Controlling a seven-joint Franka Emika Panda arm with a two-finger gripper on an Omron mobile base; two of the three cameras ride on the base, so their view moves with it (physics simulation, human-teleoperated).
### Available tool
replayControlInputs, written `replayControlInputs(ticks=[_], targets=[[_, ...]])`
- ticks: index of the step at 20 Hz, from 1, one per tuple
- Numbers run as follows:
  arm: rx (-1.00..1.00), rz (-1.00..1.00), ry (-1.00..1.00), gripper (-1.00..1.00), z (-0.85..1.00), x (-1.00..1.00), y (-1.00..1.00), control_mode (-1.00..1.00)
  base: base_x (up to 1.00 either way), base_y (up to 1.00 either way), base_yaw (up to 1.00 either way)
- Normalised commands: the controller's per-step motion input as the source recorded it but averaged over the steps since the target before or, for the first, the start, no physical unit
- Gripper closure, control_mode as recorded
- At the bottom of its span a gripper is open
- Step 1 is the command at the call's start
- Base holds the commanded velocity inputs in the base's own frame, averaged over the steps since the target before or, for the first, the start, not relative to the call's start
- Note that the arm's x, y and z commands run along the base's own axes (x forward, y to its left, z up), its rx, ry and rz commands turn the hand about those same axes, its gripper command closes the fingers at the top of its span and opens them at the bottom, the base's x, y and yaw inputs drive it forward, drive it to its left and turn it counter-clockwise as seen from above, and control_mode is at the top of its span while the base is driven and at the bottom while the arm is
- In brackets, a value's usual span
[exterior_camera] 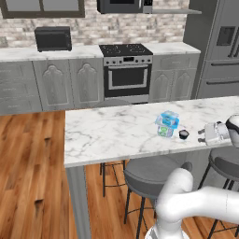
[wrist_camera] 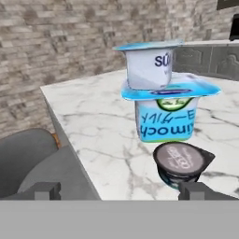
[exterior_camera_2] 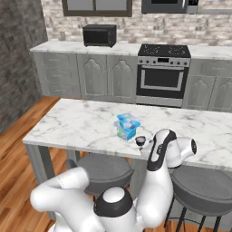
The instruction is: Stack the yogurt containers by placing the smaller containers on top of the larger containers.
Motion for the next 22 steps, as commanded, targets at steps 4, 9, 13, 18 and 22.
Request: replayControlInputs(ticks=[4, 9, 13, 18, 22], targets=[[0.00, 0.00, 0.00, -1.00, -0.17, 0.17, 0.01, -1.00, 0.00, 0.00, 0.00], [0.00, 0.00, 0.00, -1.00, -0.12, 0.21, 0.07, -1.00, 0.00, 0.00, 0.00], [0.00, 0.00, 0.00, -1.00, -0.09, 0.23, 0.07, -1.00, 0.00, 0.00, 0.00], [0.00, 0.00, 0.01, -1.00, -0.14, 0.21, 0.03, -1.00, 0.00, 0.00, 0.00], [0.00, 0.00, 0.01, -1.00, -0.22, 0.16, 0.00, -1.00, 0.00, 0.00, 0.00]])
